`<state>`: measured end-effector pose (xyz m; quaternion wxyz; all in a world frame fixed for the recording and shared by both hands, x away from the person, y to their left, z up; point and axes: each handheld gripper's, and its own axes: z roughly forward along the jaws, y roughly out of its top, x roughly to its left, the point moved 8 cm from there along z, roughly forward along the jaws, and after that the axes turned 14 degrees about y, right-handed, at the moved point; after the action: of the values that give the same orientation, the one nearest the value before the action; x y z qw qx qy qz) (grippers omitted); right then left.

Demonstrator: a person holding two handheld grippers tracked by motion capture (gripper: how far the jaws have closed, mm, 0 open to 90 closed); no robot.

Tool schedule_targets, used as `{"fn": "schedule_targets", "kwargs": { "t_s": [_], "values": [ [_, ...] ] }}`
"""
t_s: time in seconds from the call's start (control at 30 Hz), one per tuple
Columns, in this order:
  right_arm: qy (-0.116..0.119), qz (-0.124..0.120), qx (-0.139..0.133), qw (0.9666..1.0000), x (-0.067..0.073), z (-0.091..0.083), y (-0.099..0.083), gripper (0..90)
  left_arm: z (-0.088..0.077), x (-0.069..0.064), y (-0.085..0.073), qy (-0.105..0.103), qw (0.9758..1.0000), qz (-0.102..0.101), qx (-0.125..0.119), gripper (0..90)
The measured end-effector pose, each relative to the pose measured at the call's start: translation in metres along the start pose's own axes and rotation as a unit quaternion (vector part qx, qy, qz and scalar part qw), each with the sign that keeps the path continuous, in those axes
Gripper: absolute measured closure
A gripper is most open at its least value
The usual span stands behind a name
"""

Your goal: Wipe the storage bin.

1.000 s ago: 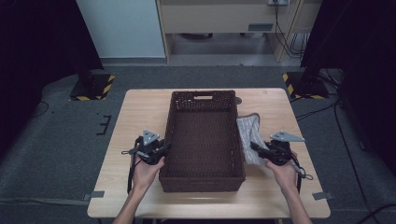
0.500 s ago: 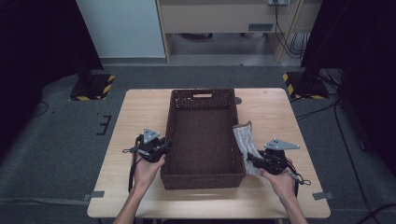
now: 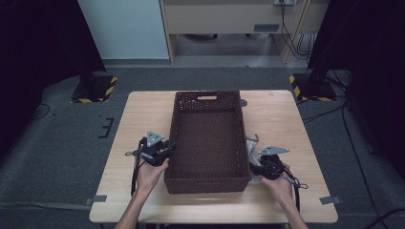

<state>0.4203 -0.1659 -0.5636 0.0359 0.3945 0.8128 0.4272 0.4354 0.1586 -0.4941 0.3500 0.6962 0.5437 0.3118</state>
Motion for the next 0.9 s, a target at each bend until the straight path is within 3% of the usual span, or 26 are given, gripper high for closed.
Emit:
{"fn": "schedule_targets", "kwargs": {
  "t_s": [0.2, 0.33, 0.43, 0.53, 0.63, 0.77, 0.9],
  "values": [
    [-0.002, 0.000, -0.069, 0.9976, -0.001, -0.036, 0.019, 67.6, 0.001, 0.001, 0.001, 0.010, 0.9999, 0.006, 0.003, 69.2],
    [0.010, -0.008, -0.120, 0.9927, 0.013, -0.065, 0.032, 67.6, 0.004, 0.004, 0.003, 0.008, 1.0000, 0.003, 0.001, 69.5],
    [0.031, -0.017, -0.135, 0.9903, 0.027, -0.079, 0.036, 67.6, 0.005, 0.003, 0.003, 0.009, 1.0000, 0.001, 0.001, 69.6],
    [0.051, -0.024, -0.124, 0.9906, 0.037, -0.074, 0.034, 68.1, 0.005, 0.004, 0.003, 0.010, 0.9999, 0.005, 0.001, 69.7],
    [0.052, -0.027, -0.106, 0.9927, 0.041, -0.063, 0.030, 68.5, 0.004, 0.003, 0.003, 0.009, 0.9999, 0.008, 0.001, 69.7],
    [0.053, -0.014, -0.094, 0.9941, 0.036, -0.054, 0.021, 68.9, 0.004, 0.004, 0.003, 0.010, 0.9999, 0.007, 0.000, 69.7],
    [0.047, -0.010, -0.053, 0.9975, 0.034, -0.034, 0.006, 69.1, 0.004, 0.004, 0.003, 0.012, 0.9999, 0.005, 0.001, 69.9]
  ]
}}
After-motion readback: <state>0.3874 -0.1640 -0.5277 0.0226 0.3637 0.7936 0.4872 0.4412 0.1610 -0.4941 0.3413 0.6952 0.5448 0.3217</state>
